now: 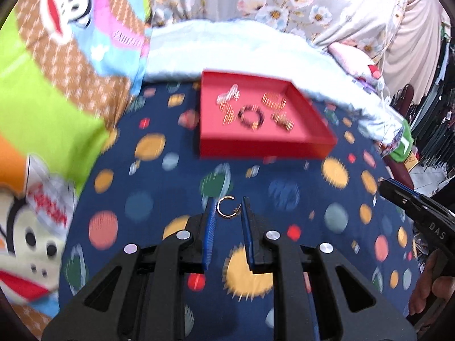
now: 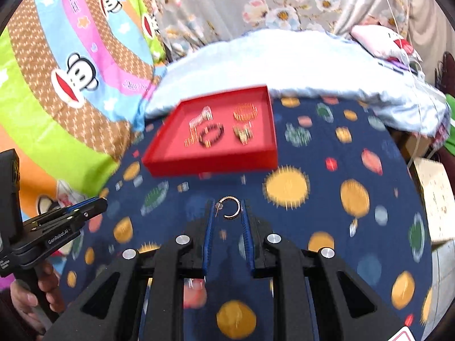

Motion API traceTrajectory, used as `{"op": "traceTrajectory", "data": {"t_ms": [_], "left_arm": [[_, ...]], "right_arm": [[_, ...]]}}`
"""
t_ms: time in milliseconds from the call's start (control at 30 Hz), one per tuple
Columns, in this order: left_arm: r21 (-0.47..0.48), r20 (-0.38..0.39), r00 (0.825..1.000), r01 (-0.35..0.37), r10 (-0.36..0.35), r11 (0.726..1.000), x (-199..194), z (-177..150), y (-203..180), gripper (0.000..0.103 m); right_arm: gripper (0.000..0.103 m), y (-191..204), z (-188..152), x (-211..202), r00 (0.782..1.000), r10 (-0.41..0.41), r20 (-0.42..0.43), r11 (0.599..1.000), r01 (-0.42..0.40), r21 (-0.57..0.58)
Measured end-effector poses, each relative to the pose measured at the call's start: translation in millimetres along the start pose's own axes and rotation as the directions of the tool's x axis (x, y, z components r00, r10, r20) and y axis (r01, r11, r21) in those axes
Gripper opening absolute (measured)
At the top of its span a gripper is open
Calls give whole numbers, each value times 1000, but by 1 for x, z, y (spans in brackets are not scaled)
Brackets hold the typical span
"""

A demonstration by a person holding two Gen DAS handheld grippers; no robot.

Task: Organize jewelry
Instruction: 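Grasp the small gold hoop with the right tool while the left tool holds its earring, then lower both earrings into the red tray and open both tools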

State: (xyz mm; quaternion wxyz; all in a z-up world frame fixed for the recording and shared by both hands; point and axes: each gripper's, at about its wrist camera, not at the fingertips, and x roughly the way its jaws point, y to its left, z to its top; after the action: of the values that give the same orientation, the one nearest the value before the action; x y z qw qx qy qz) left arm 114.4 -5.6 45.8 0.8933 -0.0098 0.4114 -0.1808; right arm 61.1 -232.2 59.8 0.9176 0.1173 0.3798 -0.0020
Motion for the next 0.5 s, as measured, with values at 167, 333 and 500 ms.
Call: {"op": "traceTrajectory", "data": {"t_ms": [167, 333, 500], "left_arm": [[4, 40, 999, 36, -36, 999, 15, 52, -9, 17], [7, 61, 998, 15, -15, 1000, 51, 93, -16, 17], [14, 27, 1000, -9, 9, 1000, 94, 111, -16, 17]], "right_arm": [[17, 0, 46, 26, 1000, 11, 28, 1000, -11, -15], [17, -3, 80, 74, 1000, 16, 9, 1000, -16, -12], [17, -7, 91, 118, 999, -1, -35, 1000, 1, -16]]}}
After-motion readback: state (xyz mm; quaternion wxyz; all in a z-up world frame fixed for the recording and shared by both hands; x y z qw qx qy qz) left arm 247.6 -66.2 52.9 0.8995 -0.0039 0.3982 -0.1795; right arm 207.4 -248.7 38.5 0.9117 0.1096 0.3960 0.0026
